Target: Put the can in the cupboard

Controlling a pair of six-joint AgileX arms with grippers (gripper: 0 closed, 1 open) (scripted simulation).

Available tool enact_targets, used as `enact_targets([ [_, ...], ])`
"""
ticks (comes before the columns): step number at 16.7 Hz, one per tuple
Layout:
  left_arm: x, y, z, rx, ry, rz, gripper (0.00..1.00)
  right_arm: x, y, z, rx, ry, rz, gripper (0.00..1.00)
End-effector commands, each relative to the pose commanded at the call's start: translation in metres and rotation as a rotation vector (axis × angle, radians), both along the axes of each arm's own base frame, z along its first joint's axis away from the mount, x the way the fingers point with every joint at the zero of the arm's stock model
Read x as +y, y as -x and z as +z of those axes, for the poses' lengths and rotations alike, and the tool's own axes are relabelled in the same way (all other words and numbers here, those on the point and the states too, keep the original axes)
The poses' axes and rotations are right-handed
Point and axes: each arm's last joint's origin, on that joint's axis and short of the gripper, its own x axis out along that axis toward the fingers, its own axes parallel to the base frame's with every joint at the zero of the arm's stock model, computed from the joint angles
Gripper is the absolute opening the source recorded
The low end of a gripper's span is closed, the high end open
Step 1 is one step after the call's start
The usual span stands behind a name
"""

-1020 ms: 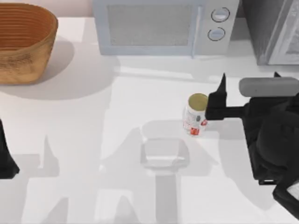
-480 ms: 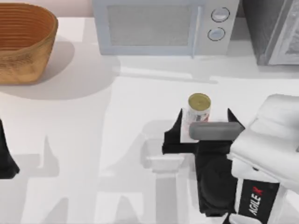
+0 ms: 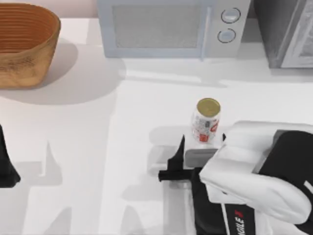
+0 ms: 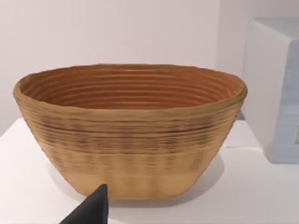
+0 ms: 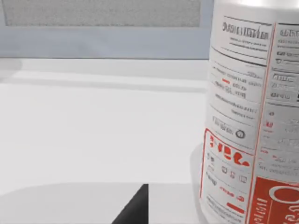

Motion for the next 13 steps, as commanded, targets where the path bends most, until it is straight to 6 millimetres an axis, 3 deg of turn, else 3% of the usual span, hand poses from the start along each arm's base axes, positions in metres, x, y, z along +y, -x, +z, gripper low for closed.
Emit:
enact_targets([
  [2, 0.000, 0.000, 0.000, 0.000, 0.000, 0.000, 1.00, 0.000, 0.000, 0.000, 0.000, 0.000, 0.000, 1.00],
  [3, 0.000, 0.000, 0.000, 0.000, 0.000, 0.000, 1.00, 0.006, -0.005, -0.018, 0.041, 0.001, 0.033, 1.00],
  [13, 0.000, 0.000, 0.000, 0.000, 0.000, 0.000, 1.00, 0.003, -0.046, -0.002, -0.001, 0.001, 0.000, 1.00],
])
